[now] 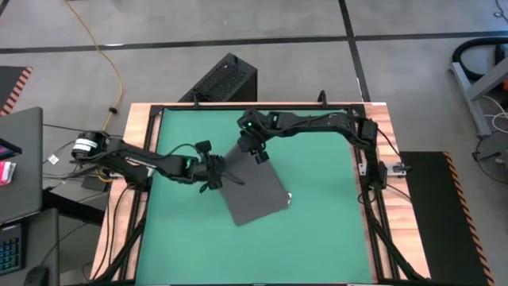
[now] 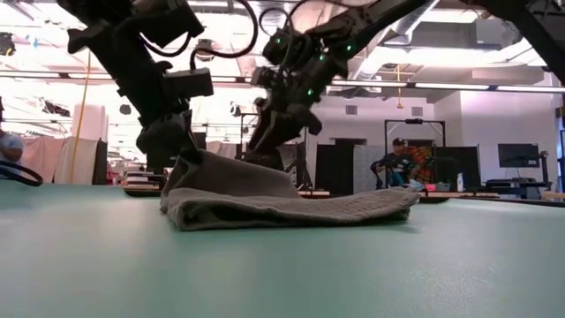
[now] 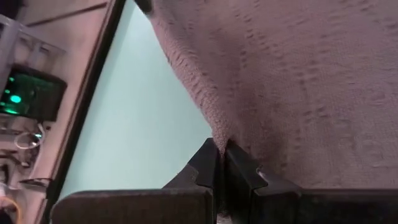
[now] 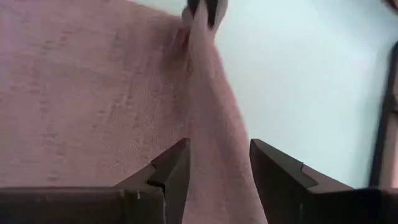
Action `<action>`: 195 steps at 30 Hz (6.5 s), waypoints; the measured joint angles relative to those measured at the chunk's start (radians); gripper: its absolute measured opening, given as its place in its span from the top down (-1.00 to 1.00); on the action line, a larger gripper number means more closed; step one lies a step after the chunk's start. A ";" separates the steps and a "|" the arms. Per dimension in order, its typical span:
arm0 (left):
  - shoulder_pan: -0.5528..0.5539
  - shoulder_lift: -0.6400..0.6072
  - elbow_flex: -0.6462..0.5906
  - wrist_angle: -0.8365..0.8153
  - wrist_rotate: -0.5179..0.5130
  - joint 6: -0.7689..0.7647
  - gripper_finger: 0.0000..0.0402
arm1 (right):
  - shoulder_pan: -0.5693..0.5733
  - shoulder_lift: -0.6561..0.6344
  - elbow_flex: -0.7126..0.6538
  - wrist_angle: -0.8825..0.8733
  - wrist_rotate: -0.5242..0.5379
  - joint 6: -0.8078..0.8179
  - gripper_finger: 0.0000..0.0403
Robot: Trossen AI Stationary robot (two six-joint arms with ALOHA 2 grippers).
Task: Roll towel
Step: Roll the gray towel
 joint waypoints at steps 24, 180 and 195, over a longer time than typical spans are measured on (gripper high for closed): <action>-0.143 0.000 0.001 0.018 -0.055 0.003 1.00 | -0.013 0.094 0.000 0.042 0.107 -0.106 0.19; -0.012 -0.213 -0.002 -0.117 0.497 -0.086 0.86 | 0.811 0.244 0.125 -0.079 0.859 1.143 -0.05; -0.022 -0.213 -0.002 -0.112 0.463 -0.112 0.86 | 0.811 0.253 0.084 -0.142 0.873 1.293 -0.01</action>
